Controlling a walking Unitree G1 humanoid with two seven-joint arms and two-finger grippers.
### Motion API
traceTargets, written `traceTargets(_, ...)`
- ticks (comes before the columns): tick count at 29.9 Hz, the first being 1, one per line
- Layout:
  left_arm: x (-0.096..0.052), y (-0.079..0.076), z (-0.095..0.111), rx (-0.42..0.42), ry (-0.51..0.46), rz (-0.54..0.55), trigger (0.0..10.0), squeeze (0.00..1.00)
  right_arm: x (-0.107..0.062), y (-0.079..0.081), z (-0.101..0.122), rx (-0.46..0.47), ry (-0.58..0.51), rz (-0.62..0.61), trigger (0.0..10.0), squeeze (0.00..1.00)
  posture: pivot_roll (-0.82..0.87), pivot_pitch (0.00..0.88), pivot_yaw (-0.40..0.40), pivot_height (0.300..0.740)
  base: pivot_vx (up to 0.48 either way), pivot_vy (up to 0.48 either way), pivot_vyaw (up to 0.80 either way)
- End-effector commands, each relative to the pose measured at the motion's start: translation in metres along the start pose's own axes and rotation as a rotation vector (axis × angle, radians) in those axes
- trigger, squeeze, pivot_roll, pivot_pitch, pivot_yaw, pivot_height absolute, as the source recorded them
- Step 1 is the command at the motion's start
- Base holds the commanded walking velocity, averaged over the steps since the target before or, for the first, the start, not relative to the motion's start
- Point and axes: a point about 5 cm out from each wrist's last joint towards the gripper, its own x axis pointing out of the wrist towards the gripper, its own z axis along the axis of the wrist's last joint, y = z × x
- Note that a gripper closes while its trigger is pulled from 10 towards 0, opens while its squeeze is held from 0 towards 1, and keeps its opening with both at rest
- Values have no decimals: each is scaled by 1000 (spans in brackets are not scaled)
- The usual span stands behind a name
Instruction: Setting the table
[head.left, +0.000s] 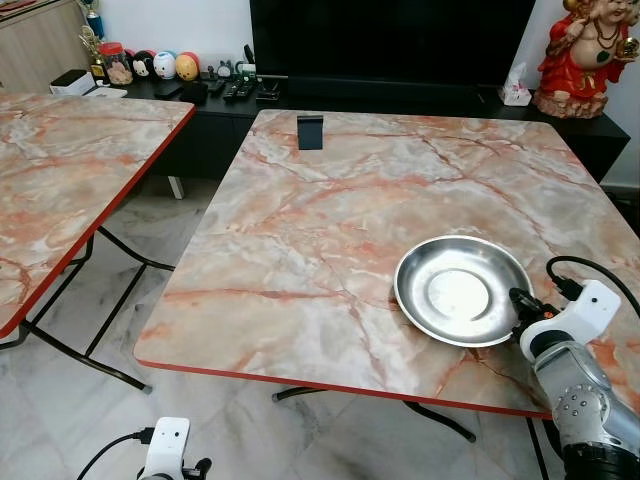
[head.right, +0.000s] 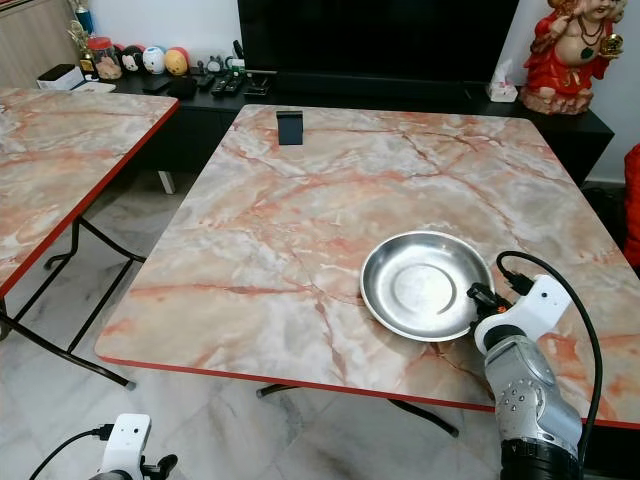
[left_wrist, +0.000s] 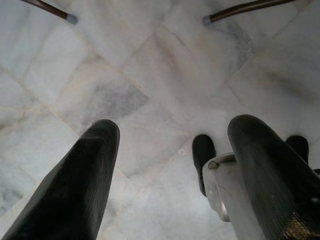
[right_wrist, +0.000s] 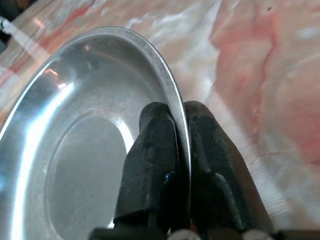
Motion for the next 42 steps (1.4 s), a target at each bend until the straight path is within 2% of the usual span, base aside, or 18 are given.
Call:
traceTargets(1,0,-2,-5,21,28,-7,10000,0,1,-3,-9,-30,56,-17,10000,0,-9,0,-8,731,0,0,0)
traceTargets(7,0,-2,-4,21,29,-11,10000,0,0,-6,-8,-40,48,-41,10000,8,-11,0,-5,731,0,0,0)
traceTargets(8,0,-1,-3,21,29,-9,10000,0,0,-6,-8,-39,47,-42,10000,1000,-11,0,-5,731,0,0,0)
traceTargets(12,0,4,-2,21,31,-4,10000,0,0,-7,-7,-52,52,-52,10000,1000,-11,0,-4,731,0,0,0)
traceTargets(13,0,5,-2,20,33,-3,10000,0,0,-10,-7,-64,51,-72,10000,314,-9,0,-5,731,0,0,0)
traceTargets(14,0,5,-2,20,35,-3,10000,0,0,-10,-7,-67,51,-81,10000,0,-8,0,-5,731,0,0,0)
traceTargets(37,-4,11,-13,4,49,-15,10000,0,-4,5,10,-98,-40,-13,10000,0,-14,0,-1,731,0,0,0)
traceTargets(42,-3,4,-12,5,42,-35,10000,0,-6,7,12,-113,-46,-8,10000,0,-18,0,1,731,0,0,0)
